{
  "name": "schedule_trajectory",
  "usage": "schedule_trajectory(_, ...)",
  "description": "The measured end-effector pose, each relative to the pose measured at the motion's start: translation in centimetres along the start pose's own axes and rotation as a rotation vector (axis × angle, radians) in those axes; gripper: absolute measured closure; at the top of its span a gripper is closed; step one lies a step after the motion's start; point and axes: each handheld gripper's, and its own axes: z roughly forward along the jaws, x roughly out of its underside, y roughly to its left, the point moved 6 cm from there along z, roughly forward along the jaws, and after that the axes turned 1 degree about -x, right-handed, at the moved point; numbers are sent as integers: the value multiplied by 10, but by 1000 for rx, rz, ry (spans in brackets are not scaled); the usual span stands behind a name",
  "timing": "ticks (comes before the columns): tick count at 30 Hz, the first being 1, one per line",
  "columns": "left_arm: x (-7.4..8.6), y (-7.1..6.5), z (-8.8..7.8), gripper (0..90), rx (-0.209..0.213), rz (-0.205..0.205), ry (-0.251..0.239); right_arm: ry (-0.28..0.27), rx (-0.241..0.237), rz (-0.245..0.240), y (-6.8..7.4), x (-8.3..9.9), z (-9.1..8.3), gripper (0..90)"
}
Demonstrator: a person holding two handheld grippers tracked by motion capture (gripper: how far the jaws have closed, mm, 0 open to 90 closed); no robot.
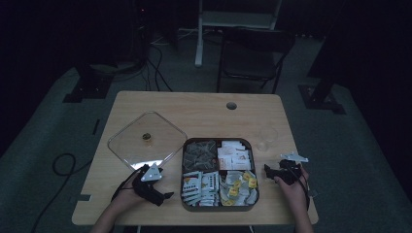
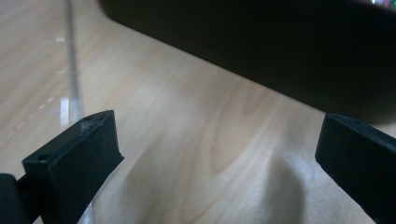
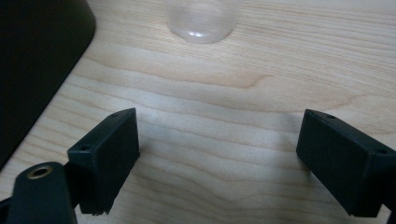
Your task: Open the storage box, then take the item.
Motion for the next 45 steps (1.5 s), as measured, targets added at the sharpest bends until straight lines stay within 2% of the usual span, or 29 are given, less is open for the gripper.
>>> schedule_trajectory(3,3,-4,5,3,6,20,28,0,0,0,0,0,0,127)
schedule_trajectory(6,3,-5,6,3,2,25,31,0,0,0,0,0,0,127)
schedule_trajectory(15,2,-6,7,3,-20,-8,38,-1,0,1,0,0,0,128)
schedule_trajectory(19,0,-8,9,3,-46,-37,38,-5,8,25,-1,0,-1,128)
schedule_trajectory(27,-1,-9,10,3,-70,-61,36,0,16,17,0,0,-1,128)
schedule_trajectory(36,-1,-10,10,3,-70,-61,35,-1,17,18,0,1,-1,128)
schedule_trajectory(40,0,-11,10,3,-62,-55,35,-10,0,46,0,5,-7,129)
schedule_trajectory(45,0,-11,9,3,-53,-46,35,-17,-28,57,-2,7,-11,130)
